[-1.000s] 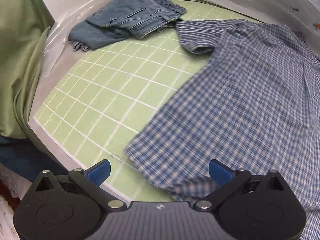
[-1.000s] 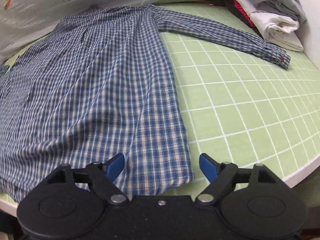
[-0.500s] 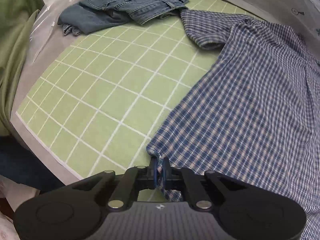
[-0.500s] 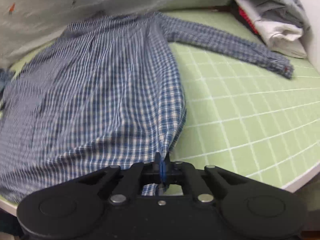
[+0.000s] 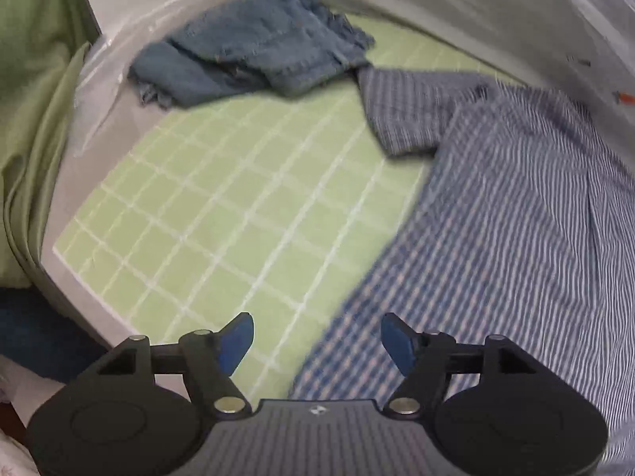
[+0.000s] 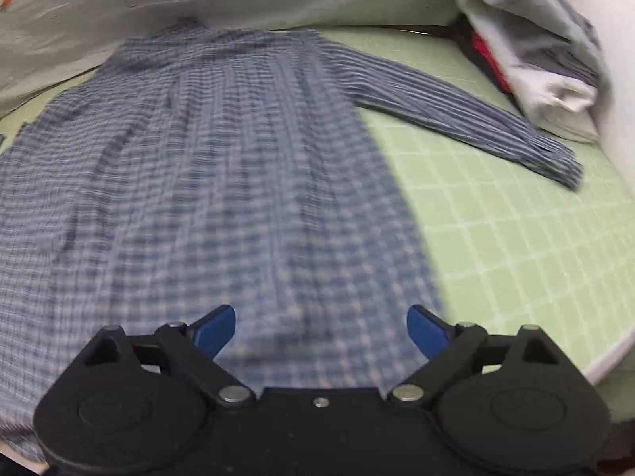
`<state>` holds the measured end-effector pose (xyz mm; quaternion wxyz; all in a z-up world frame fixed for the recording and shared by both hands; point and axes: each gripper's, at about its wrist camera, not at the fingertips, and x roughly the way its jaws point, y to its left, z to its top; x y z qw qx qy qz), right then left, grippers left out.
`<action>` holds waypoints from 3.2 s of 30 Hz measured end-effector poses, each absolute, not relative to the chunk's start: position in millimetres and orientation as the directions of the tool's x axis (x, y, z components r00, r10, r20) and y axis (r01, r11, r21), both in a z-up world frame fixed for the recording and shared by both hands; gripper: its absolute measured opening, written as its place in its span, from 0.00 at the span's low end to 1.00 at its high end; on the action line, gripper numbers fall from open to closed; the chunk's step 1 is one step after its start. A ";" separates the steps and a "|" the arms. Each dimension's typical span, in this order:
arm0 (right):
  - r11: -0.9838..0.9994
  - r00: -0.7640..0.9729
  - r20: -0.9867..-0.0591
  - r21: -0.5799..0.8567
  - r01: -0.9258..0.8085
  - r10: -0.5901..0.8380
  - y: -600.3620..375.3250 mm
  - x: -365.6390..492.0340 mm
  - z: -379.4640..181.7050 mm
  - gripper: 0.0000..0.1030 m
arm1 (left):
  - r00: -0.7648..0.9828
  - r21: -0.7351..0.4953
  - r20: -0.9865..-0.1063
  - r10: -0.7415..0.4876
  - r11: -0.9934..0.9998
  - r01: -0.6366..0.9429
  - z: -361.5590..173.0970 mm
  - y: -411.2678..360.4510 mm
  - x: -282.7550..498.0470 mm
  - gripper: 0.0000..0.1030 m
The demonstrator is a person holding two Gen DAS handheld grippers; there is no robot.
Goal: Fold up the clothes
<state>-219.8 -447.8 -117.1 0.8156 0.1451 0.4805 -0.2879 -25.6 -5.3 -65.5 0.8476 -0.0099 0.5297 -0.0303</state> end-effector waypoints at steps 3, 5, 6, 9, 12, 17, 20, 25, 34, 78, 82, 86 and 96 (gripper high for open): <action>0.806 0.398 -0.868 -0.004 0.592 -0.296 -434.8 -186.9 -119.4 0.92 | 0.463 -0.055 -0.884 -0.066 0.998 0.037 -61.1 -10.7 -1.3 0.70; 0.811 0.413 -0.869 0.025 0.584 -0.271 -426.3 -166.3 -121.2 0.92 | 0.474 -0.057 -0.877 -0.074 0.997 0.050 -61.3 -16.0 15.1 0.71; 0.812 0.413 -0.872 0.033 0.583 -0.262 -423.9 -157.4 -123.3 0.92 | 0.478 -0.048 -0.875 -0.073 0.997 0.065 -63.5 -20.6 24.1 0.72; 0.813 0.394 -0.884 0.028 0.581 -0.252 -417.9 -135.0 -132.4 0.92 | 0.475 -0.005 -0.877 -0.072 0.990 0.141 -74.9 -36.7 52.5 0.72; 0.803 0.363 -0.893 0.003 0.596 -0.266 -415.6 -119.4 -141.4 0.92 | 0.472 0.026 -0.877 -0.089 0.972 0.232 -87.4 -54.8 77.1 0.72; 0.749 0.311 -0.910 0.000 0.662 -0.275 -422.1 -107.0 -149.8 0.92 | 0.470 0.076 -0.872 -0.134 0.912 0.402 -103.5 -88.7 112.3 0.71; 0.709 0.263 -0.923 -0.015 0.705 -0.281 -424.4 -99.4 -158.0 0.95 | 0.470 0.120 -0.868 -0.161 0.850 0.513 -113.4 -109.7 122.8 0.71; 0.670 0.255 -0.927 0.006 0.742 -0.275 -426.6 -94.8 -161.1 0.97 | 0.452 0.098 -0.869 -0.201 0.825 0.556 -121.9 -117.2 137.1 0.45; 0.709 0.266 -0.927 0.000 0.705 -0.264 -425.5 -86.6 -160.3 0.99 | 0.532 -0.162 -0.815 -0.232 0.971 0.175 -89.4 -42.7 142.2 0.04; 0.742 0.306 -0.911 0.000 0.671 -0.277 -422.6 -75.4 -160.9 1.00 | 0.722 -0.192 -0.689 0.060 0.946 -0.262 -48.0 79.7 110.1 0.03; 0.737 0.308 -0.909 -0.001 0.676 -0.283 -422.1 -76.6 -161.2 1.00 | 0.659 -0.222 -0.749 0.069 0.911 -0.348 -67.8 104.7 96.6 0.03; 0.731 0.300 -0.912 0.001 0.682 -0.280 -421.1 -79.7 -160.9 1.00 | 0.637 -0.189 -0.767 0.077 0.921 -0.340 -83.5 107.2 82.4 0.03; 0.723 0.332 -0.844 -0.092 0.685 -0.421 -428.8 -131.6 -134.4 0.98 | 0.624 -0.172 -0.779 0.058 0.937 -0.303 -81.4 106.6 61.7 0.54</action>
